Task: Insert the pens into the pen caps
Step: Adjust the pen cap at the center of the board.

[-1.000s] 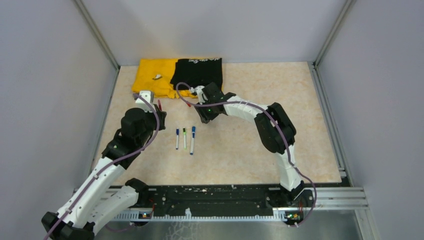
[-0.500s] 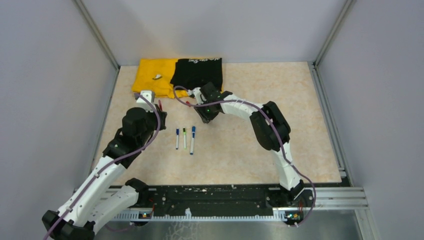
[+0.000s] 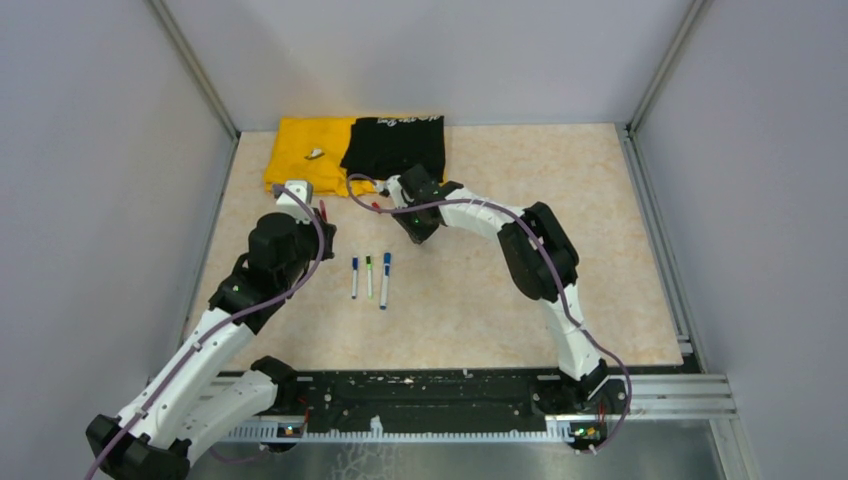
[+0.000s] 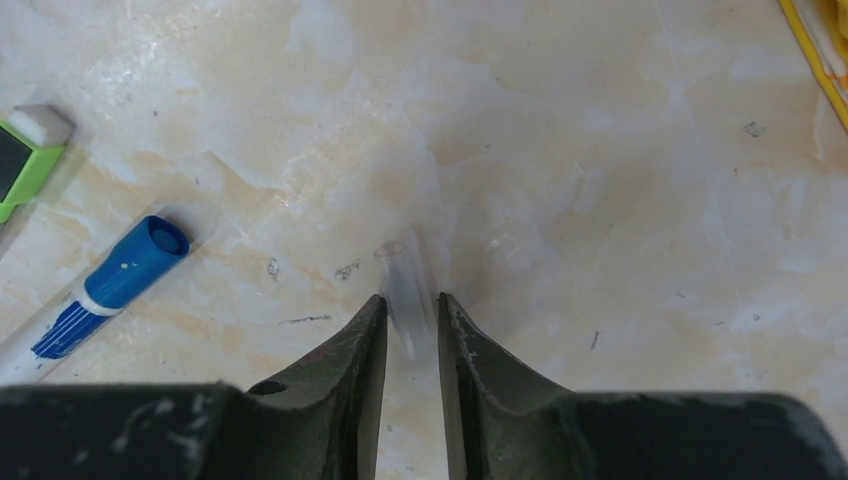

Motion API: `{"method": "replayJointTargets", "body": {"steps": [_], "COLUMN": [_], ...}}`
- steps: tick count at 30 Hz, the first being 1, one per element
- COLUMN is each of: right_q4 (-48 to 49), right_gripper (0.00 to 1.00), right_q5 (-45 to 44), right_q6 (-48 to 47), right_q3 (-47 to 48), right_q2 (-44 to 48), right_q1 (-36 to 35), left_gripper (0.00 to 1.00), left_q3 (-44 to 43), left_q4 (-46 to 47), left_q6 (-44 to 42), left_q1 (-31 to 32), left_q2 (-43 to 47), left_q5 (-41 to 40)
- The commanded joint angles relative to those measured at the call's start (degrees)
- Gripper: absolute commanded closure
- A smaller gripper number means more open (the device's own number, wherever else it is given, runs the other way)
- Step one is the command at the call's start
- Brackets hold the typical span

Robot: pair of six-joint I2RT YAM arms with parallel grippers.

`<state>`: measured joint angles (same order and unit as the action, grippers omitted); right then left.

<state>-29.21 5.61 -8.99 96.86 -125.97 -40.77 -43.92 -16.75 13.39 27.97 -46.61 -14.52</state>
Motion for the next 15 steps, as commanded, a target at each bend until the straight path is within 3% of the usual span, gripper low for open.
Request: {"method": "replayJointTargets", "body": {"steps": [1,8,15], "right_q4": [-1.62,1.96,10.74], "right_gripper": [0.79,0.9,0.98], "right_q5": [-3.66,-2.55,1.48], "right_q6": [-0.65,3.9,14.8], "right_q3": [-0.75,-7.59,-20.37], "right_q2": [1.66,8.04,23.68], "right_q1": [-0.75,-0.8,0.23], "left_gripper": [1.0,1.0,1.0], "left_q3": [-0.6,-1.02,-1.31], "left_q4": [1.46,1.9,4.04], "left_q6": [0.32,0.36,1.88], "left_q1": [-0.22,-0.2,-0.23], "left_q2": [-0.18,-1.28,-3.66], "left_q5": [0.99,2.05,8.35]}}
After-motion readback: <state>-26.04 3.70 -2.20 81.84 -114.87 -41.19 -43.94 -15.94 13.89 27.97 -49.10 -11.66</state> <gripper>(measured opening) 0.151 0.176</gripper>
